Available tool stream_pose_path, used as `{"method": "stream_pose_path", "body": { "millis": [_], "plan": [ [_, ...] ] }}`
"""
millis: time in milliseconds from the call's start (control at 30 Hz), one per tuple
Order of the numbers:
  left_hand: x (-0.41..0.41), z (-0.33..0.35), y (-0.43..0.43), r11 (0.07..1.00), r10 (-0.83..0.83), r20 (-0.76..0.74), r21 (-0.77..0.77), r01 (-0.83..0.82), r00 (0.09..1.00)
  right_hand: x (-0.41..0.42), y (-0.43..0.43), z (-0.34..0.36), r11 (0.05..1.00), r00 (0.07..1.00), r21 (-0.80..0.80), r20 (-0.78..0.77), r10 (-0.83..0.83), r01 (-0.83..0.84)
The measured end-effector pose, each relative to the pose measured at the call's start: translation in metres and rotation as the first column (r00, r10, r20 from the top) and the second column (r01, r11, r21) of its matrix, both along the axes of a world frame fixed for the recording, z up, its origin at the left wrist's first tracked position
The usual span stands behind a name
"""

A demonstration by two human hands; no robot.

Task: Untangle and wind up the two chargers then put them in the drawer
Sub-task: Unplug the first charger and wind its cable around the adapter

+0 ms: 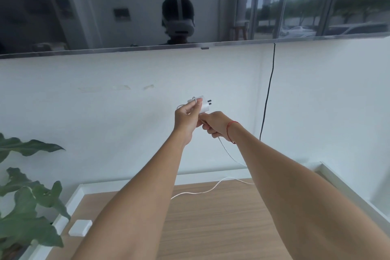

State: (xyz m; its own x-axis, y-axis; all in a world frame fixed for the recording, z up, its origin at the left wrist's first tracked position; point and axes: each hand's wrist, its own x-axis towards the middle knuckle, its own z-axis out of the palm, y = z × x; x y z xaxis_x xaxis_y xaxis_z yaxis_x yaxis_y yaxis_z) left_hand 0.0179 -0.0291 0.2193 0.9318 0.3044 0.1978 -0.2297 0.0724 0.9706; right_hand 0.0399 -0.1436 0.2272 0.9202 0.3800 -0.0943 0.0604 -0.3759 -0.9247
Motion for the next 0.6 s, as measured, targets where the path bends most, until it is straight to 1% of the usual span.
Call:
{"method": "stream_pose_path", "body": {
  "millis": [67,167,300,400,467,533,600],
  "plan": [
    [0.0,-0.005,0.006,0.995,-0.015,-0.002,0.095,0.015,1.0,-0.003,-0.002,0.006,1.0,0.997,-0.003,0.079,-0.024,0.025],
    [-0.005,-0.007,0.013,0.986,-0.049,-0.04,0.16,0.055,0.998,-0.003,-0.008,0.02,0.991,0.985,0.104,0.141,-0.094,0.08],
    [-0.01,-0.004,0.011,0.983,-0.133,-0.068,0.115,0.14,0.989,-0.002,-0.01,0.034,0.994,0.969,0.071,0.226,-0.097,0.083],
    [-0.014,0.005,0.008,0.99,-0.135,-0.116,0.011,0.137,0.984,-0.004,-0.008,0.044,0.993,0.955,0.06,0.274,-0.11,0.097],
    [-0.015,0.009,0.009,0.989,-0.146,-0.129,-0.028,0.144,0.981,-0.004,-0.008,0.05,0.995,0.947,0.036,0.305,-0.098,0.091],
    [-0.016,0.012,0.01,0.984,-0.176,-0.106,-0.032,0.174,0.979,-0.004,-0.01,0.057,0.997,0.939,0.016,0.334,-0.081,0.08],
    [-0.018,0.013,0.01,0.978,-0.206,-0.073,0.002,0.206,0.976,-0.004,-0.01,0.063,0.997,0.925,-0.01,0.374,-0.069,0.079]
  ]
}}
